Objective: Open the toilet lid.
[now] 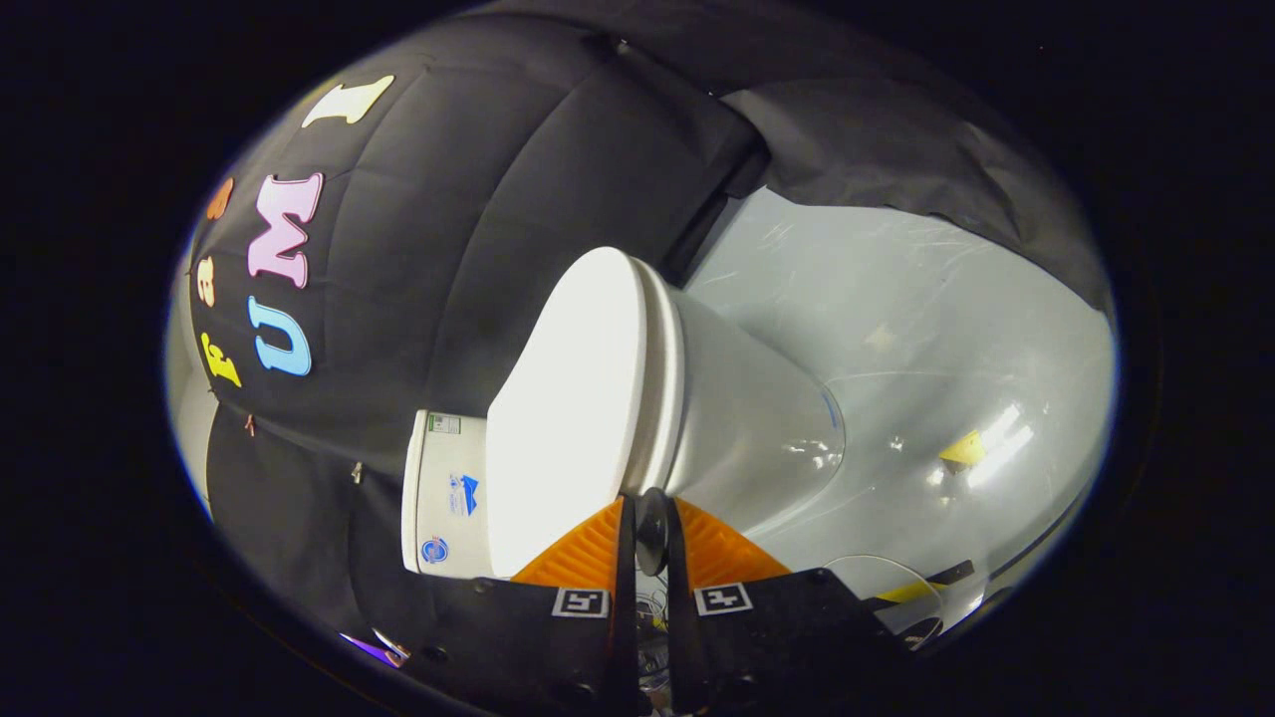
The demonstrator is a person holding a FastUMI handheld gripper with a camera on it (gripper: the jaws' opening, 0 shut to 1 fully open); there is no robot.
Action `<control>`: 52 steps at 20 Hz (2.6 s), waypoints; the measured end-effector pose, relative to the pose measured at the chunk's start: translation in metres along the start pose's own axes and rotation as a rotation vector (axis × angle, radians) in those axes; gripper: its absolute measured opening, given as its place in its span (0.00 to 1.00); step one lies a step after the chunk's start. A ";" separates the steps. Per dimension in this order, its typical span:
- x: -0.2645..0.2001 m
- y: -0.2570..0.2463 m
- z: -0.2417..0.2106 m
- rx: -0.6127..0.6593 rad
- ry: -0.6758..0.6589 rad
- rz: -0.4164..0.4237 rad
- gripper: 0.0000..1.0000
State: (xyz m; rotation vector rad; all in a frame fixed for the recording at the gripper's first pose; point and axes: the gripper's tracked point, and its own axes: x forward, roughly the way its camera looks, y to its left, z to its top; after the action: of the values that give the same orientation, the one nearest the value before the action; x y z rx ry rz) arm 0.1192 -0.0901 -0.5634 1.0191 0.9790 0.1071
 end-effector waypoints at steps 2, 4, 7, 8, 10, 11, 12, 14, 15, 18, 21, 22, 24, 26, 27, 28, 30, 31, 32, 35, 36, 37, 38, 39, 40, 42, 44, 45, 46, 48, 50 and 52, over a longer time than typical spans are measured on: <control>-0.003 0.006 0.001 -0.010 -0.018 -0.019 0.17; -0.005 0.008 -0.001 -0.009 -0.023 -0.058 0.17; -0.011 0.019 0.003 -0.022 -0.057 -0.099 0.17; -0.014 0.024 0.004 -0.036 -0.063 -0.108 0.17; -0.020 0.038 0.006 -0.077 -0.077 -0.123 0.17; -0.022 0.045 0.007 -0.106 -0.081 -0.135 0.17; -0.025 0.051 0.008 -0.135 -0.087 -0.146 0.17; -0.032 0.065 0.009 -0.183 -0.097 -0.167 0.17; -0.036 0.069 0.009 -0.201 -0.105 -0.178 0.17; -0.041 0.093 0.009 -0.243 -0.131 -0.207 0.17; -0.048 0.114 0.012 -0.259 -0.161 -0.222 0.17; -0.051 0.122 0.012 -0.262 -0.169 -0.221 0.17; -0.057 0.137 0.009 -0.280 -0.180 -0.220 0.17; -0.062 0.156 0.007 -0.310 -0.187 -0.226 0.17; -0.064 0.164 0.006 -0.328 -0.192 -0.231 0.17; -0.066 0.174 0.004 -0.347 -0.198 -0.235 0.17; -0.072 0.197 -0.001 -0.392 -0.216 -0.244 0.17; -0.074 0.209 -0.003 -0.417 -0.227 -0.253 0.17; -0.075 0.220 -0.006 -0.444 -0.238 -0.265 0.17; -0.076 0.253 -0.017 -0.546 -0.275 -0.309 0.17; -0.077 0.261 -0.019 -0.580 -0.288 -0.328 0.17; -0.077 0.269 -0.021 -0.609 -0.302 -0.346 0.17; -0.078 0.276 -0.025 -0.637 -0.314 -0.364 0.17; -0.078 0.282 -0.027 -0.658 -0.325 -0.379 0.17; -0.078 0.290 -0.031 -0.673 -0.335 -0.384 0.17; -0.076 0.307 -0.038 -0.686 -0.346 -0.376 0.17; -0.075 0.321 -0.047 -0.706 -0.354 -0.375 0.17; -0.073 0.326 -0.051 -0.721 -0.359 -0.381 0.17; -0.074 0.332 -0.053 -0.740 -0.366 -0.387 0.17; -0.073 0.345 -0.062 -0.776 -0.379 -0.398 0.17; -0.071 0.360 -0.071 -0.803 -0.392 -0.396 0.17; -0.068 0.373 -0.079 -0.831 -0.404 -0.399 0.17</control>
State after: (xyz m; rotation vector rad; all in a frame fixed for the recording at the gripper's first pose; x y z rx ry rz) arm 0.1504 0.1372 -0.2512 0.0634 0.6443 -0.0278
